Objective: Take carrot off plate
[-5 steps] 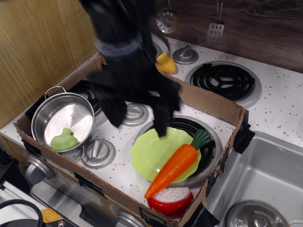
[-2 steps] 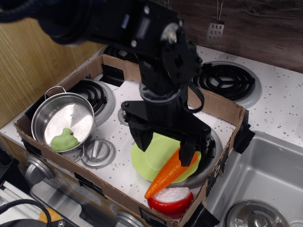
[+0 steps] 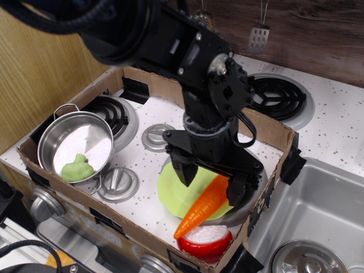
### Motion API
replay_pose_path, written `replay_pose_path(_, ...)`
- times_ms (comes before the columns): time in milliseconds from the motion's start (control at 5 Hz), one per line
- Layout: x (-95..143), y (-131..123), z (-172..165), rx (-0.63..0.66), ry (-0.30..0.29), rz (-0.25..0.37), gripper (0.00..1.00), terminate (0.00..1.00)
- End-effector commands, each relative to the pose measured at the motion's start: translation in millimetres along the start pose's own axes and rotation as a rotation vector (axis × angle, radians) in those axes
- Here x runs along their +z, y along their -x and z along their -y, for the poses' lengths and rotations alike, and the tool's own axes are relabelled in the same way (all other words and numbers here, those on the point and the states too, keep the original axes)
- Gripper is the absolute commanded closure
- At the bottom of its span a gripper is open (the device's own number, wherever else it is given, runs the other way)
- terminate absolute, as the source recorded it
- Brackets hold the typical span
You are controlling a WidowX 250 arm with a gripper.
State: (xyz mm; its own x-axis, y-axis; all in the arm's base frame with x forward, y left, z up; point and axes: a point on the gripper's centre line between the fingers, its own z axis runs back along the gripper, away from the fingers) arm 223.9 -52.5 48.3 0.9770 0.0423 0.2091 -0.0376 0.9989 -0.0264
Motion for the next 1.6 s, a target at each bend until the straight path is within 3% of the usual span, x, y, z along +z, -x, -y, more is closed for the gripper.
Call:
replay_pose_path(0, -14.4, -12.4, -1.7, -0.016, 0.025, 0.038, 0.0, 0.0)
replay_pose_path(200, -19.3, -9.6, -2.0, -0.005, 0.039, 0.04, 0.0, 0.0)
replay_pose_path(400, -22.9, -7.8, -3.1, 0.004, 0.04, 0.04, 1.0, 0.0)
replay_pose_path(600, -21.0, -8.1, -4.7, 0.011, 0.023, 0.044, 1.0, 0.0)
replay_pose_path(1000, 26.7, -29.2, -13.9, -0.032, -0.045, -0.002, 1.0, 0.0)
replay_pose_path(1200, 41.1, -44.0, -33.8, -0.154, -0.088, 0.008, 1.0, 0.0)
replay_pose_path(1400, 38.5, -68.2, -54.8, -0.407, -0.074, 0.016, 1.0, 0.0)
